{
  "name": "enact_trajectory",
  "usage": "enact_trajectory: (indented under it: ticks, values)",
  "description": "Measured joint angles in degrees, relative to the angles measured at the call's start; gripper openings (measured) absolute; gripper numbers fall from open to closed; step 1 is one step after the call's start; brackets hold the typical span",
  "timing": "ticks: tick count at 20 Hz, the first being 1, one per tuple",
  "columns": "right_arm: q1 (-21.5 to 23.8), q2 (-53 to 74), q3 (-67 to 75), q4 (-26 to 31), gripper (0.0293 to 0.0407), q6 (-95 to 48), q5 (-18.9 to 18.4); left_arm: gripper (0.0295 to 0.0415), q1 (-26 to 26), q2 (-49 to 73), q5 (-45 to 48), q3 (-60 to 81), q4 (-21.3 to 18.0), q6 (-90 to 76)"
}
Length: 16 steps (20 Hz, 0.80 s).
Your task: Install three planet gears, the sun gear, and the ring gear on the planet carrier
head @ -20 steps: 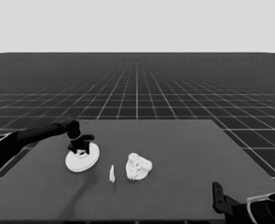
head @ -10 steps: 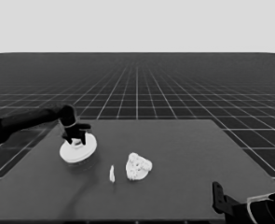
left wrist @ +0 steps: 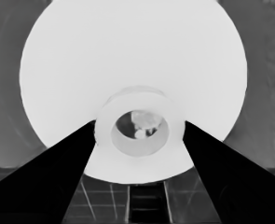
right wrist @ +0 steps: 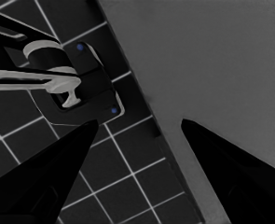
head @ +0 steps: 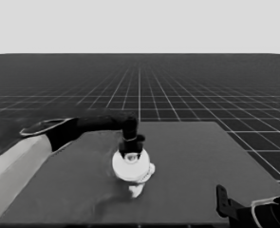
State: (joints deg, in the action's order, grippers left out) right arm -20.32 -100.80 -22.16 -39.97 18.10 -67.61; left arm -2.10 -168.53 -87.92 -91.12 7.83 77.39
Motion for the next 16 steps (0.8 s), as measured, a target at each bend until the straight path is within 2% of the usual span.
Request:
enact_trajectory:
  ticks: [2,6,9,16]
  values:
    - [0.0,0.0,0.0,0.0,0.0385,0.0,0.0,0.0351,0.2,-5.6,0.0,-5.7,0.1,-0.5]
    - [0.0,0.0,0.0,0.0,0.0385,0.0,0.0,0.0351,0.3,-8.0,0.0,-8.9,0.2,-1.2]
    - [0.0,0.0,0.0,0.0,0.0385,0.0,0.0,0.0351,4.7,-8.9,1.3,-11.6,4.3,-2.7]
    - [0.0,0.0,0.0,0.0,0.0385,0.0,0.0,0.0350,5.6,-9.2,1.8,-12.4,5.3,-3.1]
